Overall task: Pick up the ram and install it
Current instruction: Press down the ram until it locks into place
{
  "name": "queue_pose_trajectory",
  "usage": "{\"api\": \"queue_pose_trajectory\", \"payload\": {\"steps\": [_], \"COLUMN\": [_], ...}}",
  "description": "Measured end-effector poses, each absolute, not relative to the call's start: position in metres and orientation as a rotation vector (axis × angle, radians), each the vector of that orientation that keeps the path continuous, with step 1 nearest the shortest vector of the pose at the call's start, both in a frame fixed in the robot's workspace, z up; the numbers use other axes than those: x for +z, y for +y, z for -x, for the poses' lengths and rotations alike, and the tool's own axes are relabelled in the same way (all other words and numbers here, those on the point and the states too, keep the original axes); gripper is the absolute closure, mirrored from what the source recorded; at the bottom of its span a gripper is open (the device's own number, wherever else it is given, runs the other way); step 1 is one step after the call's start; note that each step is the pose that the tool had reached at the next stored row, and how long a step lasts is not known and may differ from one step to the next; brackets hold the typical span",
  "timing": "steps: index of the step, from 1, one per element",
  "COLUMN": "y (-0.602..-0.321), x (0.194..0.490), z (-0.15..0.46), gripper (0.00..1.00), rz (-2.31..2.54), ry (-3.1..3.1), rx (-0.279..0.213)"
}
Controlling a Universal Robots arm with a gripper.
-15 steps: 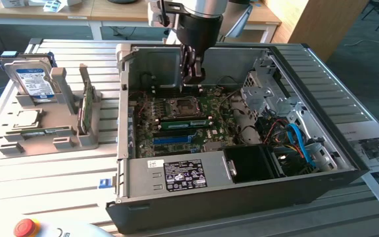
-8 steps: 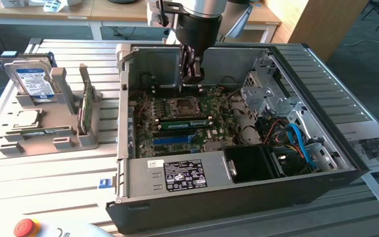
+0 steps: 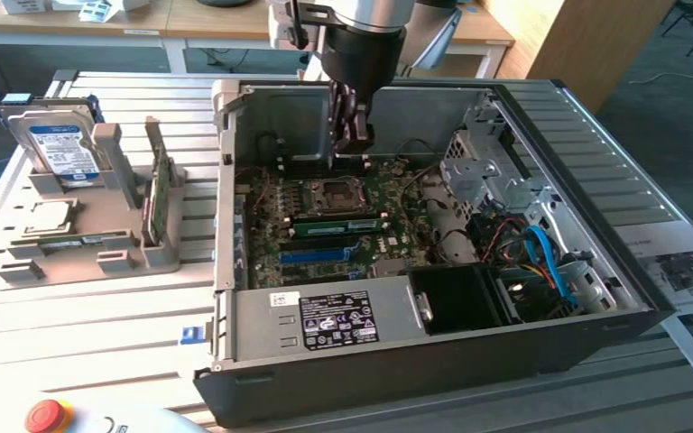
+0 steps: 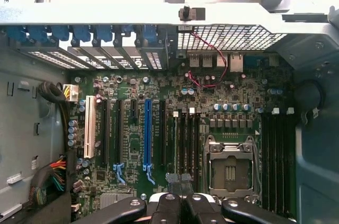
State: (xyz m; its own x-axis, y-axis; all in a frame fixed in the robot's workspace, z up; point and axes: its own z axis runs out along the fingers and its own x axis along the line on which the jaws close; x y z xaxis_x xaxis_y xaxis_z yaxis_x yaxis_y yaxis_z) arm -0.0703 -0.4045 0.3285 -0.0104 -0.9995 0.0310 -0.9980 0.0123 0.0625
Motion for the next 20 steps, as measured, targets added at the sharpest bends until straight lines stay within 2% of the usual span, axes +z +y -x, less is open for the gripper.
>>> {"api": "queue_pose_trajectory", "payload": {"steps": [20], "y": [-0.4045], "x": [0.3293], "z": [0.0704], "gripper": [0.90], "rz": [-2.175], "ry": [-2.189], "rx": [-0.017]}}
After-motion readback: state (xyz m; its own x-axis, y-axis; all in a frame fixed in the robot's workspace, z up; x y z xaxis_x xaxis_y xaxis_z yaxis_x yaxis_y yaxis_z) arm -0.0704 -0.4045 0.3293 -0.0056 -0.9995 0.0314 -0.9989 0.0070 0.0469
